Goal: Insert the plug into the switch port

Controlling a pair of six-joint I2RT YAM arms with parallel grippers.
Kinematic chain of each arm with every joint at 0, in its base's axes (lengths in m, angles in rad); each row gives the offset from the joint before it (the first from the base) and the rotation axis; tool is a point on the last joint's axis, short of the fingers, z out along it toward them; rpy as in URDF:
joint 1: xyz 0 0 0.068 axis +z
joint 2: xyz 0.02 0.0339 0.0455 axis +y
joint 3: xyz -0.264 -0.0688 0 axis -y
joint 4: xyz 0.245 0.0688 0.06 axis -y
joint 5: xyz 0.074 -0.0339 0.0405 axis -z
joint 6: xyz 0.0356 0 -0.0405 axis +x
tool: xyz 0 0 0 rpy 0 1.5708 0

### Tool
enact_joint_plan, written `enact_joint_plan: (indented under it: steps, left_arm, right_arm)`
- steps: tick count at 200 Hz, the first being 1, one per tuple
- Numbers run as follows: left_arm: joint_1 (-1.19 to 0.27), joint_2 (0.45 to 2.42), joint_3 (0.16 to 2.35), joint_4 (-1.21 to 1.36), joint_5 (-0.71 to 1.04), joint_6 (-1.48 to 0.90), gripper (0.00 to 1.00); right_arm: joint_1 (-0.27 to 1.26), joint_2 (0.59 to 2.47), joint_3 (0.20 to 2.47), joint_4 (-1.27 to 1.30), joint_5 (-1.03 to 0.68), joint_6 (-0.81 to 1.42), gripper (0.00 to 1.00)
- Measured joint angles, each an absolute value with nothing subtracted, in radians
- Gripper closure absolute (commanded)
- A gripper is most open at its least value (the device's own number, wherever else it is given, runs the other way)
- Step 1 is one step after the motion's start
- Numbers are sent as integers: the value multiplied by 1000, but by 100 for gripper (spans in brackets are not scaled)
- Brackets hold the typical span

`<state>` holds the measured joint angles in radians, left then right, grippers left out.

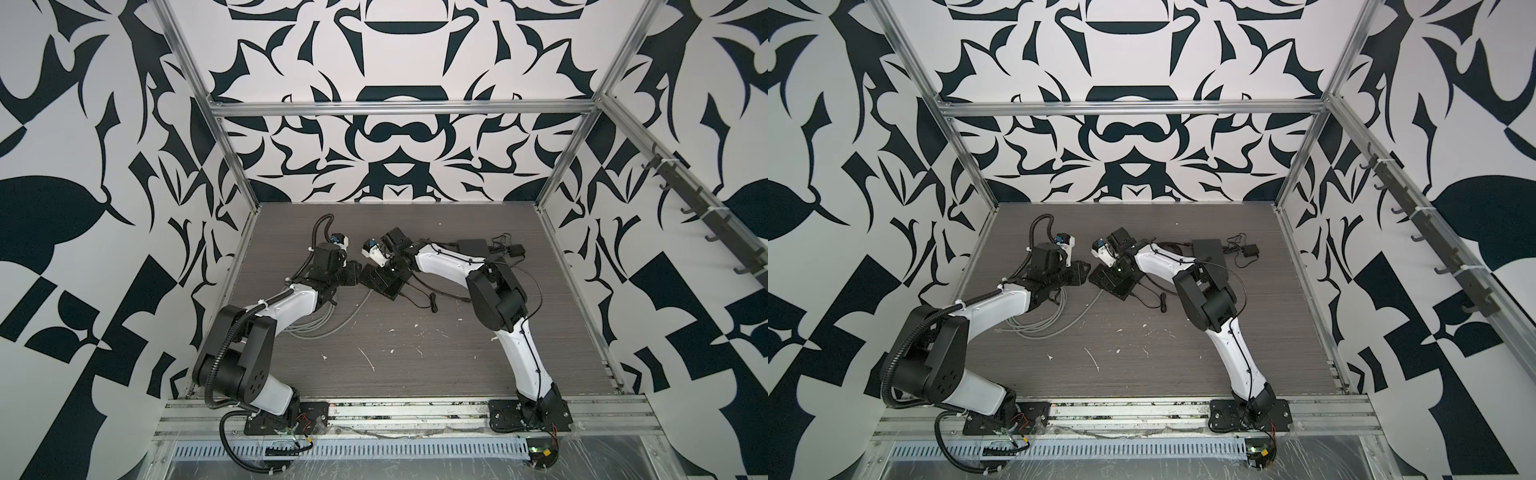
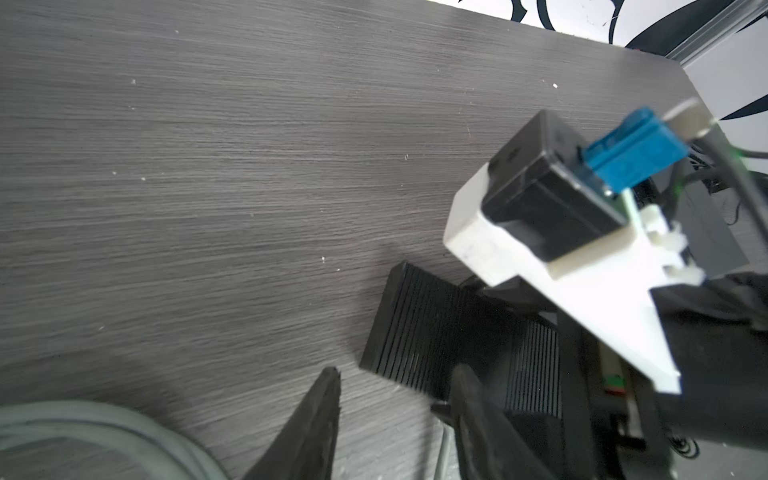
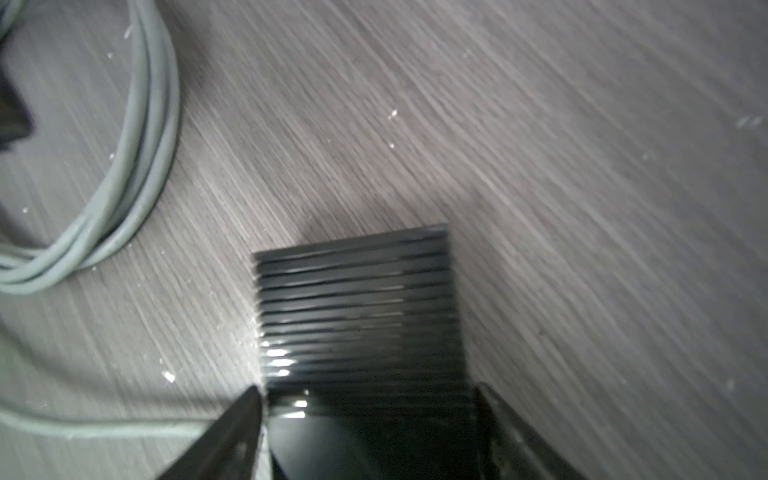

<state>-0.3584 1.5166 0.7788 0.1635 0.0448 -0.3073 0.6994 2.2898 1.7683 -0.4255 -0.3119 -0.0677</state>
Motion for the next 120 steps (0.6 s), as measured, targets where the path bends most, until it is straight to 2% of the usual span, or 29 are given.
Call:
enact_joint_plan:
  steps: [26, 73, 120]
  left_arm:
    - [-358, 1514, 779, 158, 15, -311, 53]
    - [-358, 1514, 780, 152, -33, -335, 53]
    - [-347, 1523, 805, 163, -65, -353, 53]
  right_arm:
    - [731, 2288, 1768, -406, -226, 11, 42]
    - [808, 2288, 1731, -267, -72, 279, 43]
    - [819, 2310, 1699, -82, 15, 501, 41]
